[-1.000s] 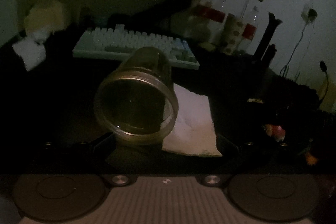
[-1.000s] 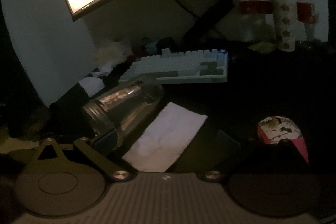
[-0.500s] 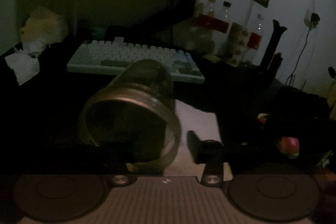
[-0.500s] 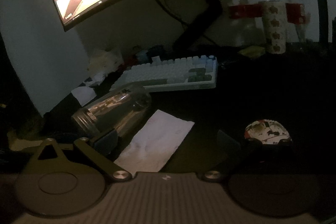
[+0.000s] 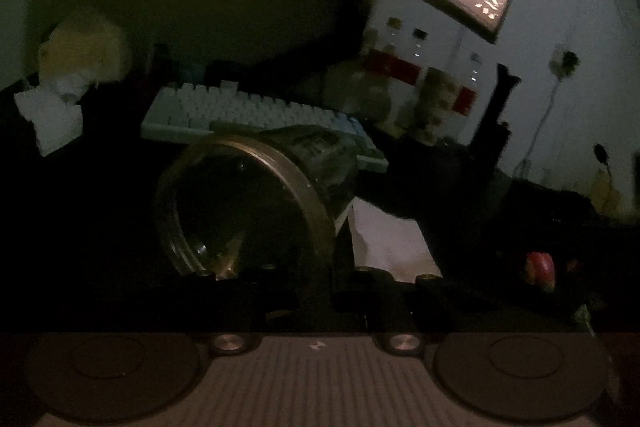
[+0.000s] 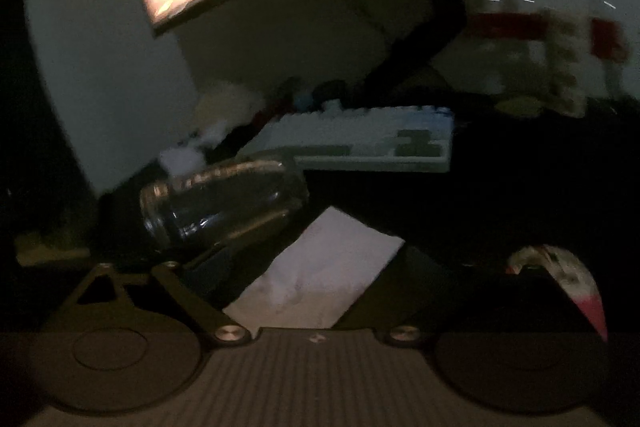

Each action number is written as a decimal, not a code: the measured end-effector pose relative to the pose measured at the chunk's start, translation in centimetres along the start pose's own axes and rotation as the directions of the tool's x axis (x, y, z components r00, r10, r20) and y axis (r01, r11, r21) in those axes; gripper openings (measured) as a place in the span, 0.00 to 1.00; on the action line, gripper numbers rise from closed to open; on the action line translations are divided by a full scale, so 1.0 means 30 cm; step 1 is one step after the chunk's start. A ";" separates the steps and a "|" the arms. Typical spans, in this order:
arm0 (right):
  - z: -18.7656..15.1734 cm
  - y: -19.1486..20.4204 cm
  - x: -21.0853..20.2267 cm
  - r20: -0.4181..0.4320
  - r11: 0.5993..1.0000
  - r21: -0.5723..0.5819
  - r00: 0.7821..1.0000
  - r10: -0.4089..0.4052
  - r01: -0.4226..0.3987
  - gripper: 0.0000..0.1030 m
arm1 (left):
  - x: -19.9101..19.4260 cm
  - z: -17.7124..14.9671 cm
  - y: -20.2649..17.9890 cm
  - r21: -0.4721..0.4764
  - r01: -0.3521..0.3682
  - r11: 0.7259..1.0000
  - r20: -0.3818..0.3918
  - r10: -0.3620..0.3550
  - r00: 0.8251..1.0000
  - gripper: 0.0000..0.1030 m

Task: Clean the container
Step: 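Grasp the white paper towel with the right tool while the left tool holds the jar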

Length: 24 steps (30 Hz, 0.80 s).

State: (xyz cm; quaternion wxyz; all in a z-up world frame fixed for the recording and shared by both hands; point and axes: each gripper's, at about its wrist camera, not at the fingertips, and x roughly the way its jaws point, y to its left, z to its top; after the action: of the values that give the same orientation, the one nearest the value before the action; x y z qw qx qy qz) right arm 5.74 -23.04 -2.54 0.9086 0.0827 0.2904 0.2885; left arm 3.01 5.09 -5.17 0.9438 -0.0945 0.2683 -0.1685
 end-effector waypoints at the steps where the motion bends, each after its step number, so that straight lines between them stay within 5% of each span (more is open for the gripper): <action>1: 0.010 0.005 0.020 -0.018 0.999 -0.036 1.000 0.001 -0.002 0.93 | -0.011 -0.005 -0.002 0.026 -0.002 1.000 -0.003 0.002 1.000 0.11; 12: 0.030 0.004 0.225 -0.172 0.949 -0.300 0.984 0.050 -0.101 0.91 | -0.099 -0.059 0.044 0.114 0.031 0.993 -0.005 -0.031 1.000 0.16; 15: -0.001 0.003 0.255 -0.197 0.940 -0.317 0.978 0.060 -0.122 0.88 | -0.106 -0.072 0.039 0.136 0.010 0.991 0.027 -0.013 1.000 0.33; 19: -0.034 -0.005 0.264 -0.187 0.943 -0.304 0.979 0.078 -0.133 0.68 | -0.111 -0.073 0.019 0.173 0.012 0.985 0.070 -0.025 0.997 0.38; 21: -0.032 -0.013 0.250 -0.171 0.948 -0.300 0.983 0.062 -0.112 0.20 | -0.112 -0.069 0.016 0.160 0.037 0.986 0.086 -0.051 0.995 0.39; 22: -0.030 -0.021 0.244 -0.168 0.953 -0.286 0.984 0.053 -0.101 0.04 | -0.108 -0.066 0.013 0.154 0.038 0.987 0.089 -0.052 0.995 0.40; 24: -0.027 -0.036 0.232 -0.162 0.962 -0.263 0.986 0.036 -0.079 0.04 | -0.095 -0.064 0.009 0.147 0.038 0.988 0.089 -0.051 0.995 0.40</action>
State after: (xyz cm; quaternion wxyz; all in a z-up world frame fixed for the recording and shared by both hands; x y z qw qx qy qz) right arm 10.43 -19.97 -6.88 0.8772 -0.0555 0.3162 0.3571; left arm -0.22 6.23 -5.49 0.9556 -0.0392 0.2090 -0.2041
